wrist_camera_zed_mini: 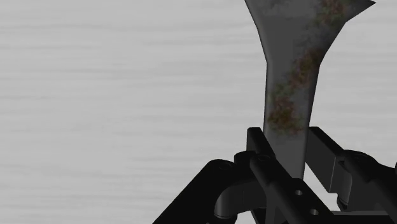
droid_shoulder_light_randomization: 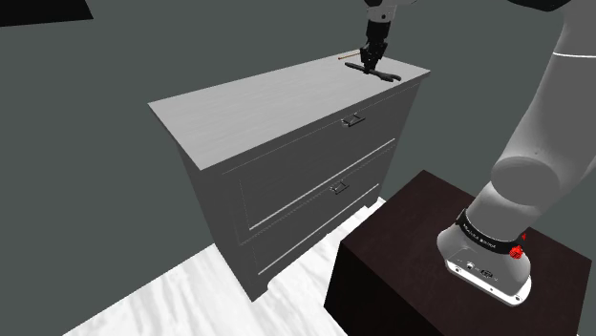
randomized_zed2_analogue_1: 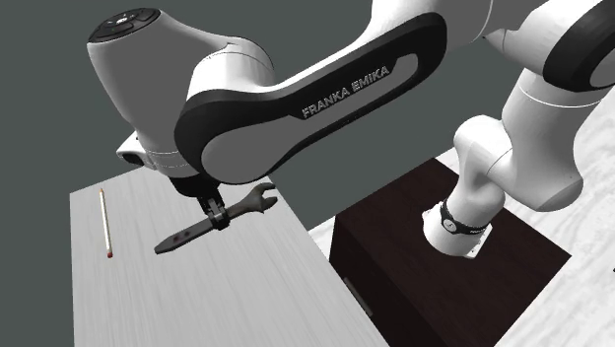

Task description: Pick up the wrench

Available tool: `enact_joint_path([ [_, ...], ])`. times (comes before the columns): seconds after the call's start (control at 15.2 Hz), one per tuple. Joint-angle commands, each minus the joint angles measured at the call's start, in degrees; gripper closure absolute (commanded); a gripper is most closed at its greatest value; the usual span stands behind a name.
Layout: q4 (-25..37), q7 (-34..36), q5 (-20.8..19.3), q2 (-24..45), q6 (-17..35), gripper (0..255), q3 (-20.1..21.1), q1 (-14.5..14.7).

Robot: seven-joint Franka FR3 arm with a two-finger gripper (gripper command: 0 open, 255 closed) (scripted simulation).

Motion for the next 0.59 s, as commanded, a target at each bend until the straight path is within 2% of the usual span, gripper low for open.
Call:
enact_joint_path([
  [0.0,1.04,0.01,-0.14,-0.3,-1.45,255,-0.09,-0.06],
  [0.53,6.58,0.08,-0.29,-0.78,-7.45,255,-0.17,-0.13],
])
